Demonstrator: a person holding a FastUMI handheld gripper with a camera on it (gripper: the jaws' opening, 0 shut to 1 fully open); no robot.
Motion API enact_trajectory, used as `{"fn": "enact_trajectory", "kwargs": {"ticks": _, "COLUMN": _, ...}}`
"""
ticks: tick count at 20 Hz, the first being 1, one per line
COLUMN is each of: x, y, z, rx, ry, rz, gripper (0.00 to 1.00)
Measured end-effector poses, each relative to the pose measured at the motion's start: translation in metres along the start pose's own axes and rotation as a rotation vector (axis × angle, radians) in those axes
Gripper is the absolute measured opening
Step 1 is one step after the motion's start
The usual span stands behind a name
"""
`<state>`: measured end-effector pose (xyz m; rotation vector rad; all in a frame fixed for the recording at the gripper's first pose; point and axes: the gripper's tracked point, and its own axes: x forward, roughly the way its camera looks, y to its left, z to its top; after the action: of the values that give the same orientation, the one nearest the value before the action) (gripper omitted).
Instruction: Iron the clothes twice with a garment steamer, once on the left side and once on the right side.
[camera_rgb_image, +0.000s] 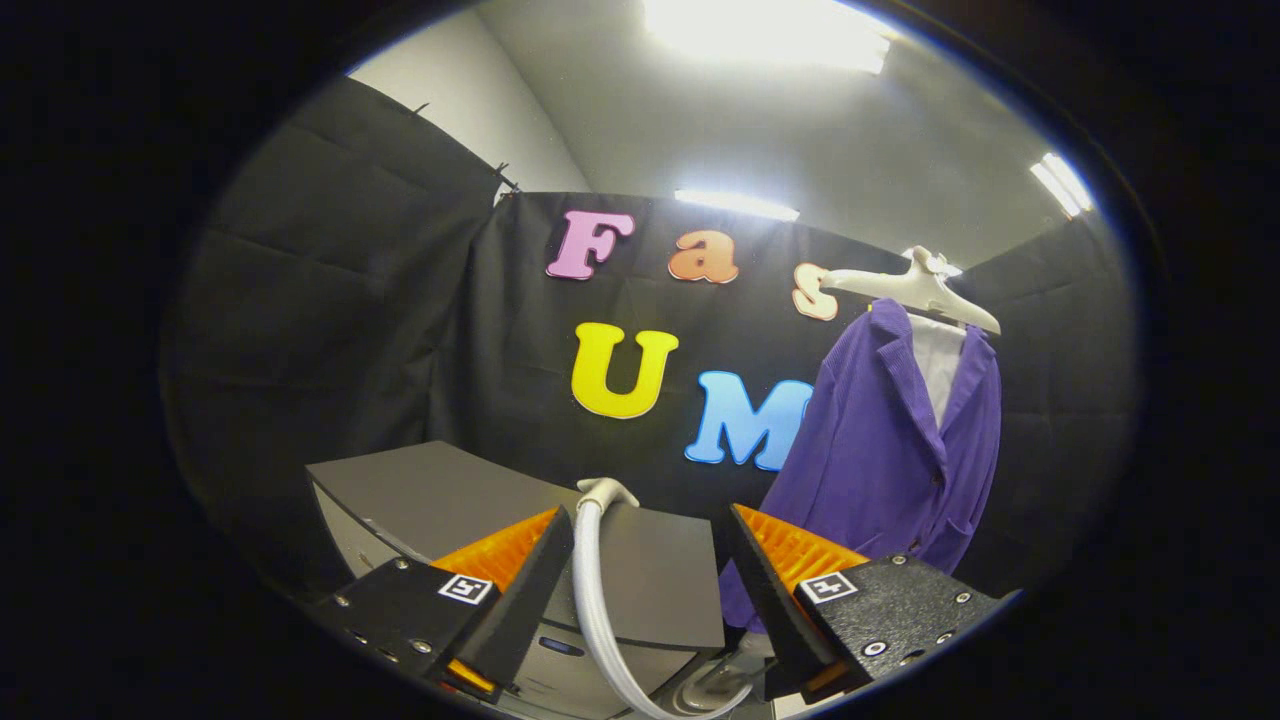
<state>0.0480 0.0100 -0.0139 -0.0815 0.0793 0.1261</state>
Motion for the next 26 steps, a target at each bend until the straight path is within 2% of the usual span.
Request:
{"fn": "enact_trajectory", "kwargs": {"ticks": 3, "x": -0.007, "y": 0.012, "z": 0.011, "rx": -0.044, "ry": -0.023, "rz": 0.081, "gripper": 0.95}}
{"fn": "enact_trajectory", "kwargs": {"ticks": 7, "x": -0.025, "y": 0.002, "z": 0.010, "rx": -0.104, "ry": -0.012, "rz": 0.116, "gripper": 0.95}}
{"fn": "enact_trajectory", "kwargs": {"ticks": 9, "x": -0.033, "y": -0.001, "z": 0.016, "rx": -0.052, "ry": -0.015, "rz": 0.142, "gripper": 0.95}}
{"fn": "enact_trajectory", "kwargs": {"ticks": 13, "x": -0.034, "y": -0.009, "z": 0.034, "rx": 0.132, "ry": -0.025, "rz": 0.157, "gripper": 0.95}}
{"fn": "enact_trajectory", "kwargs": {"ticks": 14, "x": -0.029, "y": -0.012, "z": 0.040, "rx": 0.177, "ry": -0.042, "rz": 0.161, "gripper": 0.95}}
{"fn": "enact_trajectory", "kwargs": {"ticks": 16, "x": -0.003, "y": -0.031, "z": 0.027, "rx": 0.219, "ry": -0.019, "rz": 0.106, "gripper": 0.95}}
{"fn": "enact_trajectory", "kwargs": {"ticks": 19, "x": 0.032, "y": -0.043, "z": 0.012, "rx": 0.176, "ry": 0.023, "rz": 0.051, "gripper": 0.95}}
{"fn": "enact_trajectory", "kwargs": {"ticks": 23, "x": 0.090, "y": -0.042, "z": 0.025, "rx": 0.208, "ry": 0.066, "rz": 0.014, "gripper": 0.95}}
{"fn": "enact_trajectory", "kwargs": {"ticks": 26, "x": 0.142, "y": -0.029, "z": 0.018, "rx": 0.285, "ry": 0.171, "rz": 0.000, "gripper": 0.95}}
